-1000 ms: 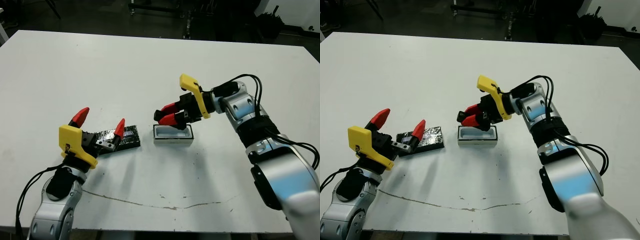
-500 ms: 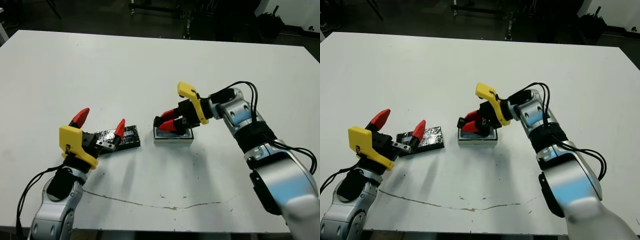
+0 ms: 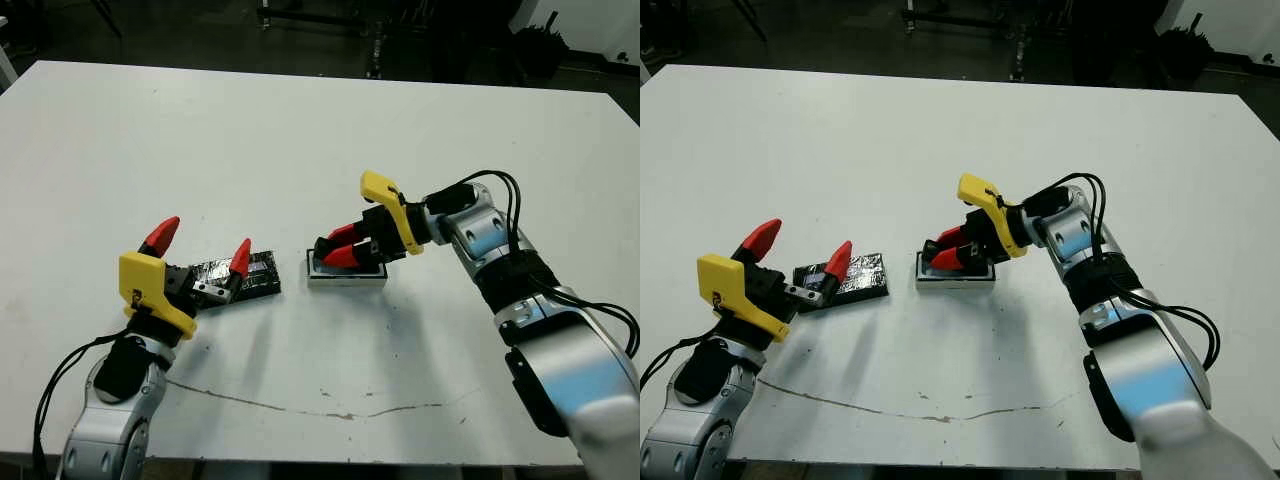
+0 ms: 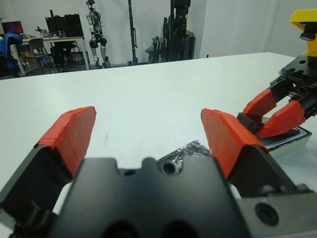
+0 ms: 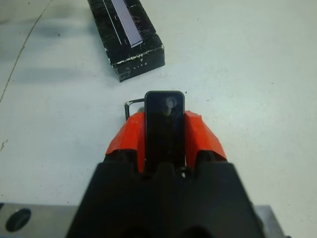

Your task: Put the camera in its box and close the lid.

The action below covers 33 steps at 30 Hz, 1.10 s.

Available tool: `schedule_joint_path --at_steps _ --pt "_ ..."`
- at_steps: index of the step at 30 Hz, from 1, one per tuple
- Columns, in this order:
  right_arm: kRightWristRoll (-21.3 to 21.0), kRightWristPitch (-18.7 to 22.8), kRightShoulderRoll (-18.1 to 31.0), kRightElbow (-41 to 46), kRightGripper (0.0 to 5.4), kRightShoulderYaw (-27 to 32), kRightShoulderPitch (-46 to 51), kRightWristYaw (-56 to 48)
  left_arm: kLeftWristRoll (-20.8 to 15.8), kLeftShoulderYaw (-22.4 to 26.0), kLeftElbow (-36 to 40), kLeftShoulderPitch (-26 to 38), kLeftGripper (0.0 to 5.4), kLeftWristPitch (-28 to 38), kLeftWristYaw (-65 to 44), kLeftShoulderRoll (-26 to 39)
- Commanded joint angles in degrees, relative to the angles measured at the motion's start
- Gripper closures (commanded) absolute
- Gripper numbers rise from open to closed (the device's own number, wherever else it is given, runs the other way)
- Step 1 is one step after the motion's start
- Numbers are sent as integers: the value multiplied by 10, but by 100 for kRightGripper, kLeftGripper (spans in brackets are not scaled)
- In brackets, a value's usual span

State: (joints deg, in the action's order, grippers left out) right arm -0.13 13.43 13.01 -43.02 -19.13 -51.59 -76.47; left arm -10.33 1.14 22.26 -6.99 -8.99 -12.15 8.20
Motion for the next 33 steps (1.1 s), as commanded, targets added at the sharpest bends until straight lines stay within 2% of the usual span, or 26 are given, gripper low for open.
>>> schedule_joint_path --at_steps 1,6,11,17,20,29,33 --pt "-6 0 17 -11 375 -3 10 -9 1 -1 3 -6 0 -8 3 1" --pt "-11 -37 23 -15 375 -5 13 -10 3 -1 1 -6 0 -5 1 3" --pt "-16 -26 24 -45 375 -23 -9 -64 1 0 3 -7 0 -9 2 2" --pt "-29 -90 24 -86 295 -34 -34 -108 5 -2 3 -8 0 -5 0 3" --pt "-42 -82 30 -77 251 -37 -41 -99 4 -1 1 -7 0 -3 -1 4" --pt "-32 -98 62 -42 129 -12 -36 -90 0 -1 -5 -4 0 0 -3 2" --pt "-15 -64 79 -21 68 10 -31 -94 -1 -1 -6 -3 0 -1 -4 2"
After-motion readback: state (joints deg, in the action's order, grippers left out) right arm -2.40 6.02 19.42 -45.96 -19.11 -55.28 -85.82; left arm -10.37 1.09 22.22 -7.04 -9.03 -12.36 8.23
